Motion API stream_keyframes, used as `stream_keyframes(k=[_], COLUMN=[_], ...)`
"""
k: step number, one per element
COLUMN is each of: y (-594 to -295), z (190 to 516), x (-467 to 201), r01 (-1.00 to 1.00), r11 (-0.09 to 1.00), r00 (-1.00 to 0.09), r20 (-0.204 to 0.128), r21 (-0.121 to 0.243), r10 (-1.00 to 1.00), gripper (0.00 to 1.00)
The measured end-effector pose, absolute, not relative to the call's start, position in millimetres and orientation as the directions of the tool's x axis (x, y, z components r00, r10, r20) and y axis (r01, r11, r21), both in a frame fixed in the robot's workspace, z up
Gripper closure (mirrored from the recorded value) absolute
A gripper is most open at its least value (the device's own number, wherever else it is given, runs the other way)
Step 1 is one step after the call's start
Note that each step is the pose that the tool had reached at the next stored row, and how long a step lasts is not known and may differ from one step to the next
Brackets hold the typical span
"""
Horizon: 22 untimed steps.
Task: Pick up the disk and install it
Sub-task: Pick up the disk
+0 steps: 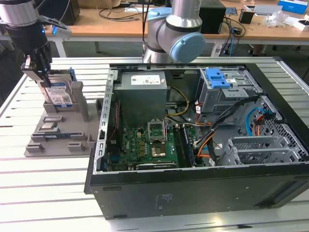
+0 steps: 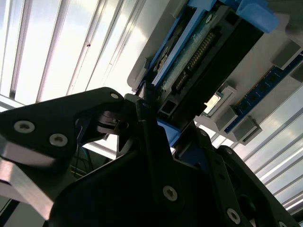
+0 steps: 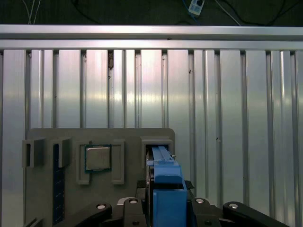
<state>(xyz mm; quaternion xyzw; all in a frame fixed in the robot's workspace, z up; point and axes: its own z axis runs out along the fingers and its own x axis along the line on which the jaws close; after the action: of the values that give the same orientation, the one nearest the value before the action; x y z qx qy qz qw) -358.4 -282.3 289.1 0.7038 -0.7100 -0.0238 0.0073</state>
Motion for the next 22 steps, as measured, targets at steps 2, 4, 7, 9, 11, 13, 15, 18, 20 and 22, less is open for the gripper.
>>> stream_keyframes(k=[2,4,7,9,11,13,15,18,20,22], y=[-282.3,-282.3,-282.3,-282.3,-282.3,-282.3,-282.3,-282.3,-282.3,-282.3], z=[289.1,289.1,289.9,292.0,295.2,298.3,302.3,306.7,312.3,316.6], x=[-358.4,-358.4,-358.3,-358.4,-358.4,-358.4,-358.4,-358.4,-358.4,-358.4], r01=[-0.999,-0.999,-0.999,-0.999,-0.999,-0.999,-0.999,-0.999,-0.999,-0.999], r11=[0.008,0.008,0.008,0.008,0.008,0.008,0.008,0.008,0.008,0.008], r00=[-0.009,-0.009,-0.009,-0.009,-0.009,-0.009,-0.009,-0.009,-0.009,-0.009], r20=[-0.023,-0.023,-0.023,-0.023,-0.023,-0.023,-0.023,-0.023,-0.023,-0.023], r21=[0.044,0.044,0.044,0.044,0.044,0.044,0.044,0.044,0.044,0.044], r10=[-1.000,-1.000,-1.000,-1.000,-1.000,-1.000,-1.000,-1.000,-1.000,-1.000], gripper=[0.63,0.63,0.63,0.63,0.63,0.63,0.63,0.63,0.63,0.63])
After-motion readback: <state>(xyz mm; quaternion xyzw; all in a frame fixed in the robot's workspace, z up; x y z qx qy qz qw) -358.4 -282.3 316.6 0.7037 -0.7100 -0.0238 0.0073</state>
